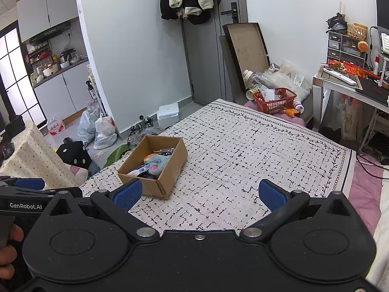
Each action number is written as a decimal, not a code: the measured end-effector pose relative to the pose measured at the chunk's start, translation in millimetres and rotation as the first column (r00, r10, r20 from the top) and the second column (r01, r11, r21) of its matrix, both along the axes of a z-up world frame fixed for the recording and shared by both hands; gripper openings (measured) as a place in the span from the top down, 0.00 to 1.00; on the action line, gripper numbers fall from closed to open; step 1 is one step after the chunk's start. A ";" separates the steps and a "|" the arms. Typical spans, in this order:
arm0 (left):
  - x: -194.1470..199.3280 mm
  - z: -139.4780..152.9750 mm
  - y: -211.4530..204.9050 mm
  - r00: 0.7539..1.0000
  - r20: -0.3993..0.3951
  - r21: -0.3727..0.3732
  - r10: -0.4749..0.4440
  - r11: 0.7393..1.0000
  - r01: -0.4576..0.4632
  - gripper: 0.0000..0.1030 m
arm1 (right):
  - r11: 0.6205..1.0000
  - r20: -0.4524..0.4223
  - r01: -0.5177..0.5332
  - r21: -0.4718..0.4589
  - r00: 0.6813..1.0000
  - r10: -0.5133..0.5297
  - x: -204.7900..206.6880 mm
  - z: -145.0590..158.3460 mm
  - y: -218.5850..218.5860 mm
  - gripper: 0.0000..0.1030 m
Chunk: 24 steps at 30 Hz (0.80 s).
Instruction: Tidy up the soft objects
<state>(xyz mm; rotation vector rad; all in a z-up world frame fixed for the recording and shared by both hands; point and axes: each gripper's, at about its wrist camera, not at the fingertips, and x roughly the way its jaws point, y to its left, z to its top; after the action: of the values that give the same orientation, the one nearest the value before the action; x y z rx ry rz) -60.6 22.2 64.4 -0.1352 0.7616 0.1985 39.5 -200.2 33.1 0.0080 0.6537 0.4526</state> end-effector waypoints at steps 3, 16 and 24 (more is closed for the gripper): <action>0.0 0.0 -0.2 1.000 0.000 -0.001 0.000 1.000 0.000 0.01 | 1.000 -0.007 -0.004 0.007 1.000 0.004 0.2 -0.1 0.1 0.00; 1.2 1.8 -1.4 1.000 0.000 0.001 -0.004 1.000 0.004 0.01 | 1.000 -0.009 0.002 0.006 1.000 -0.002 1.0 1.3 0.3 0.00; 1.4 1.5 -1.8 1.000 -0.002 0.001 -0.003 1.000 0.003 0.01 | 1.000 -0.010 0.001 0.006 1.000 -0.001 1.7 1.2 0.3 0.00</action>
<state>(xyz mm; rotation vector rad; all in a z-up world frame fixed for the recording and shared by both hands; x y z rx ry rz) -59.2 20.4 65.9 -0.1334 0.7633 0.1963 41.2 -199.9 34.3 0.0162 0.6623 0.4536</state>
